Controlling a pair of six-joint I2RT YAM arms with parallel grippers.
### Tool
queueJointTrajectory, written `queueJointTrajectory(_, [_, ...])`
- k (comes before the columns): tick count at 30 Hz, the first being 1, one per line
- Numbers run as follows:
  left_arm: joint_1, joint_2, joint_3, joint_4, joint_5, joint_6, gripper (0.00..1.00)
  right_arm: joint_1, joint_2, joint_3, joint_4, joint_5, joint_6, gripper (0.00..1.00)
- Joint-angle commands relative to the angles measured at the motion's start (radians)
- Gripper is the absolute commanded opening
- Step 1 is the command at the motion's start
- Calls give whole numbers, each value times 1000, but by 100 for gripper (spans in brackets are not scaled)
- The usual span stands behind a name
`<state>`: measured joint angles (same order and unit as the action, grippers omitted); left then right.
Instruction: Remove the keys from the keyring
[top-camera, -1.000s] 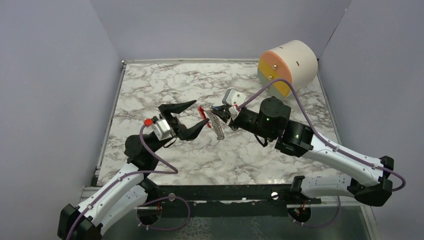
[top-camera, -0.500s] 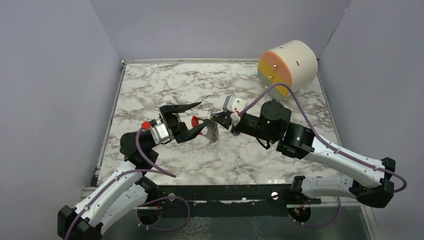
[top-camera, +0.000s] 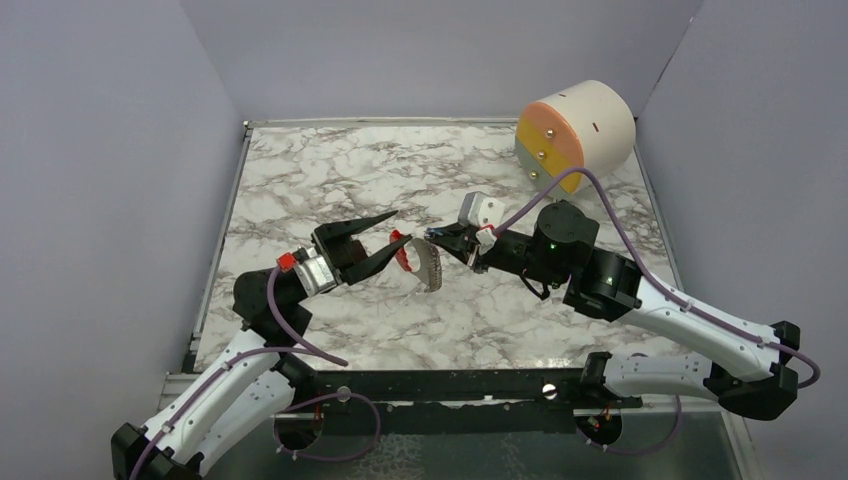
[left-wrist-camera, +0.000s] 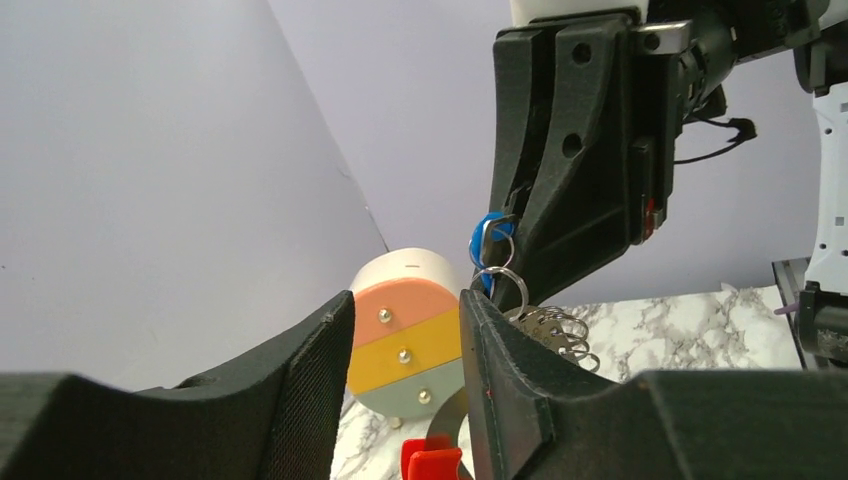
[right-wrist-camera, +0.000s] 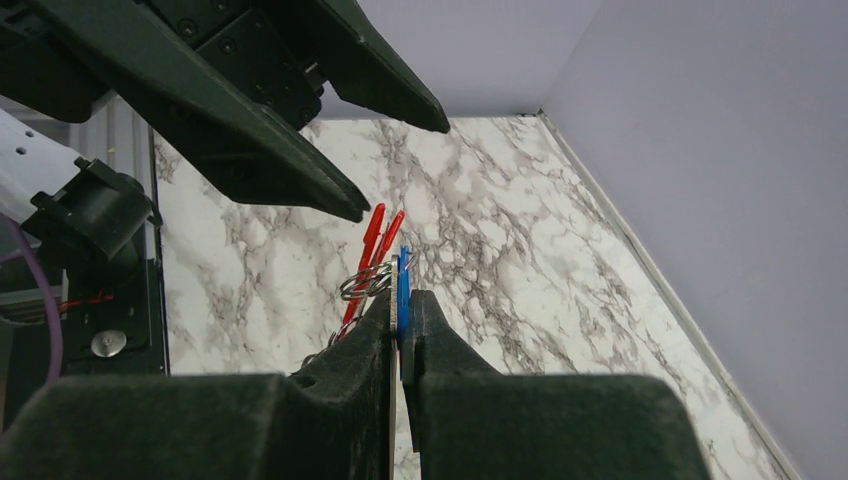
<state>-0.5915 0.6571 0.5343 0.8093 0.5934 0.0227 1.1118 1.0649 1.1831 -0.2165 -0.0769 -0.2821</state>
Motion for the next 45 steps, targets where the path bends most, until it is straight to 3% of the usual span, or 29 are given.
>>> queueJointTrajectory(1, [-3, 39, 35, -12, -6, 6, 43, 7, -14, -5, 37, -41, 4, 1])
queueJointTrajectory(20, [-3, 42, 31, 2, 50, -26, 38, 8, -3, -11, 46, -45, 6, 1])
queueJointTrajectory(34, [-4, 69, 39, 25, 145, -75, 26, 7, -6, -16, 51, -50, 11, 1])
queueJointTrajectory(45, [-3, 96, 44, 46, 175, -92, 26, 8, 6, -7, 51, -54, 9, 1])
